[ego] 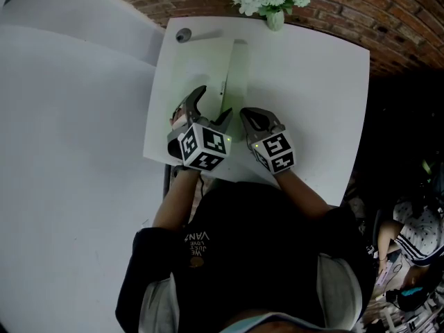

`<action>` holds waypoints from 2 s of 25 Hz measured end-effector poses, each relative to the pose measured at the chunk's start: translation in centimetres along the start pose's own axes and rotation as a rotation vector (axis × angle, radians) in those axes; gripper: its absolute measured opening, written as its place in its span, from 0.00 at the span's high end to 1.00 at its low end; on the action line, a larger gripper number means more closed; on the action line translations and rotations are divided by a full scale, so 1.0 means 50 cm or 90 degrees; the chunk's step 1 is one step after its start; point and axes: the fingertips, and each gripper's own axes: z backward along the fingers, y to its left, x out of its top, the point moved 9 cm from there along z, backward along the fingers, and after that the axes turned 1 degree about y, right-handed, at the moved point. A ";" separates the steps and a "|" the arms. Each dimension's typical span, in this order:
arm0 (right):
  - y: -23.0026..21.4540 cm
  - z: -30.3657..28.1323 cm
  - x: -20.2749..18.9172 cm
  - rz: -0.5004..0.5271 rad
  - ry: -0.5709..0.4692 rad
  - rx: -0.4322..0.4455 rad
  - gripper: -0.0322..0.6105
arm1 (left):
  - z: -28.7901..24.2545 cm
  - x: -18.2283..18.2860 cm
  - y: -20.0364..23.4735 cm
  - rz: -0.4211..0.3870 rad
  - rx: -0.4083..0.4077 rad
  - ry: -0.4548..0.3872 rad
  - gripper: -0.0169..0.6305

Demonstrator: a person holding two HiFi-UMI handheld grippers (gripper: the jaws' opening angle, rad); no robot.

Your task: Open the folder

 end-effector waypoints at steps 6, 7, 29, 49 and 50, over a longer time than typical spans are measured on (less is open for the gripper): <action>0.015 -0.016 0.001 0.007 0.009 -0.003 0.95 | 0.036 0.000 0.033 0.007 0.008 -0.030 0.40; 0.018 -0.020 0.001 0.009 0.011 -0.003 0.95 | 0.043 -0.001 0.041 0.008 0.011 -0.036 0.40; 0.056 -0.070 0.016 0.035 0.061 -0.088 0.95 | 0.194 -0.087 0.254 0.032 0.097 -0.148 0.40; 0.070 -0.099 0.014 0.012 0.079 -0.216 0.95 | 0.245 -0.266 0.436 0.047 0.151 -0.157 0.40; 0.070 -0.100 0.014 0.011 0.080 -0.220 0.95 | 0.245 -0.276 0.443 0.049 0.154 -0.153 0.40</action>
